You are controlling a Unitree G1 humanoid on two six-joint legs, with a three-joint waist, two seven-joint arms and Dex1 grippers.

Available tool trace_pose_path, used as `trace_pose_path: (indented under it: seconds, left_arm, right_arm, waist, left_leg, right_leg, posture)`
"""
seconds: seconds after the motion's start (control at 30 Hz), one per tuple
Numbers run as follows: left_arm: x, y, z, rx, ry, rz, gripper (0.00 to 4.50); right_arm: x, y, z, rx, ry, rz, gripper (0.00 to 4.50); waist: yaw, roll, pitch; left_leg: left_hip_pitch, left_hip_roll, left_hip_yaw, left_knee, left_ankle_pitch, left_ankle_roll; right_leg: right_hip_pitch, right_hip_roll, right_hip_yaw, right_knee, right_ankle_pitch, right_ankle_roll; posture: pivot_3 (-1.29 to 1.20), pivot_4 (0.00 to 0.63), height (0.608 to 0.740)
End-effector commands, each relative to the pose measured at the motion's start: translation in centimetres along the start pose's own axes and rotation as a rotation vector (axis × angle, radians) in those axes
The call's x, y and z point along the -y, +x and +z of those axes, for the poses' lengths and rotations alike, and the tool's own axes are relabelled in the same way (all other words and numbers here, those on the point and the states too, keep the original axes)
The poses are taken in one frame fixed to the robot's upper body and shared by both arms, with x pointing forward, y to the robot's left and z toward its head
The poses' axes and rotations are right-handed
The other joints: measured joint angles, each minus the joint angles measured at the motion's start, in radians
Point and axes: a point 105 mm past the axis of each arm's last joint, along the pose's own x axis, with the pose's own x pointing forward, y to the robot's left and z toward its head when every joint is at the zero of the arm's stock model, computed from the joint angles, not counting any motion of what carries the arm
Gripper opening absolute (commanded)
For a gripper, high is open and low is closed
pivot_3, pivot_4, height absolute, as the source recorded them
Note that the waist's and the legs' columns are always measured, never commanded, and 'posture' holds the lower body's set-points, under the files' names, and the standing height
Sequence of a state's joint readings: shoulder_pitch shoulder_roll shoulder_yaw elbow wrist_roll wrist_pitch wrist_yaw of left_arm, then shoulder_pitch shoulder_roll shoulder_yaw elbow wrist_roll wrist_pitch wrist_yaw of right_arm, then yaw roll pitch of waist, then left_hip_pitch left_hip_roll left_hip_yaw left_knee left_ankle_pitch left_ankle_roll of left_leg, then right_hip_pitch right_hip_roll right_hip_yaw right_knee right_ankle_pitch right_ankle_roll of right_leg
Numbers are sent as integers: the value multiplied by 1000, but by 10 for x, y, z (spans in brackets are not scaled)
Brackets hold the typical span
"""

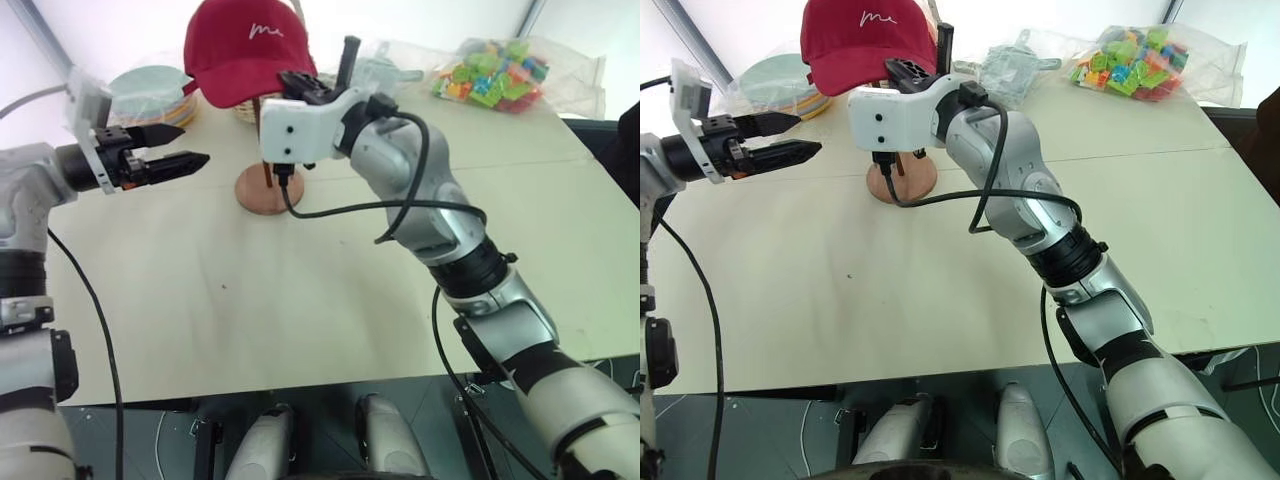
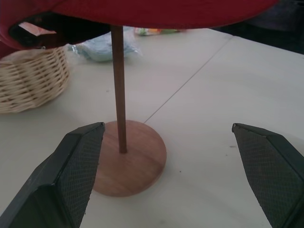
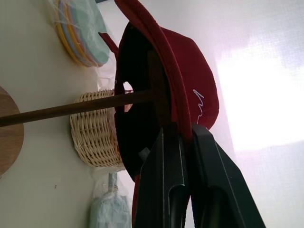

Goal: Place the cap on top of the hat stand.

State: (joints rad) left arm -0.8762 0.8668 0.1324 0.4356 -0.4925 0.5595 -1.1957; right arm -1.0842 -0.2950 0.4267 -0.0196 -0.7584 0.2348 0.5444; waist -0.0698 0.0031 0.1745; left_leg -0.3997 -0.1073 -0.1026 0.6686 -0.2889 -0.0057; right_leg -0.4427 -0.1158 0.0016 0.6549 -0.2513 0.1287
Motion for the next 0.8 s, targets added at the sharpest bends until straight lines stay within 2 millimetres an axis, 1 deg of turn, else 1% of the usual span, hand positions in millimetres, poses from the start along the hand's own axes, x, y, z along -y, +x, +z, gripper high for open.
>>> trace_pose_path:
  seconds: [0.03, 0.23, 0.4, 0.5, 0.53, 0.57, 0.6, 0.7, 0.73, 0.8]
  left_arm:
    - [-1, 1, 13, 20, 49, -11, 4500]
    - [-3, 6, 13, 17, 51, -25, 4500]
    - [-4, 6, 15, 16, 57, -28, 4500]
    - [-5, 2, 16, 14, 60, -23, 4500]
    - [-5, 0, 18, 15, 61, -22, 4500]
    - [-5, -1, 19, 16, 61, -20, 4500]
    - [-5, -3, 20, 18, 61, -19, 4500]
    - [-4, -7, 21, 17, 58, -18, 4500]
    - [-3, -9, 20, 12, 56, -19, 4500]
    - [-2, -11, 19, 4, 54, -21, 4500]
  right_arm:
    - [17, -8, 6, 14, -17, -71, 33]
    - [11, -14, 8, 19, 11, -58, 33]
    - [4, -14, 9, 22, 30, -40, 33]
    - [3, -14, 9, 21, 34, -39, 1063]
    - [3, -14, 9, 22, 36, -39, 1496]
    - [3, -14, 9, 23, 36, -38, 2072]
    - [3, -14, 9, 24, 36, -37, 2515]
    - [2, -14, 10, 27, 36, -33, 4109]
    - [2, -14, 10, 28, 35, -31, 4475]
    - [0, -14, 10, 28, 38, -23, 4475]
  waist:
    - [0, 0, 0]
    - [-1, 0, 0]
    - [-1, 0, 0]
    - [0, 0, 0]
    - [0, 0, 0]
    - [-1, 0, 0]
    - [-1, 0, 0]
    - [-1, 0, 0]
    - [-1, 0, 0]
    - [-1, 0, 0]
  left_leg:
    - [0, 0, 0, 0, 0, 0]
    - [-1, 0, 0, 0, 0, 0]
    - [-1, 0, 0, 1, 0, 0]
    - [-1, 0, -1, 1, 0, 0]
    - [-1, 0, -1, 1, 0, 0]
    - [-1, 0, -1, 1, 0, 0]
    - [-1, 0, -1, 1, 0, 0]
    - [-1, 0, -1, 1, 0, 0]
    - [-1, 0, -1, 1, 0, 0]
    - [-1, 0, -1, 1, 0, 0]
  right_leg:
    - [0, 0, 0, 1, 0, 0]
    - [0, 0, -1, 1, 0, 0]
    - [0, 0, -1, 1, 0, 0]
    - [0, 0, -1, 2, 0, 0]
    - [0, 0, -1, 1, 0, 0]
    - [0, 0, -1, 2, 0, 0]
    - [0, 0, -1, 2, 0, 0]
    - [-1, 0, -1, 2, 0, 0]
    - [-1, 0, -1, 2, 0, 0]
    - [-1, 0, -1, 2, 0, 0]
  posture:
    - [0, 150, 740]
    - [0, 150, 740]
    - [0, 150, 740]
    - [0, 150, 740]
    - [0, 150, 740]
    - [0, 150, 740]
    - [0, 150, 740]
    - [0, 150, 740]
    - [0, 150, 740]
    - [0, 150, 740]
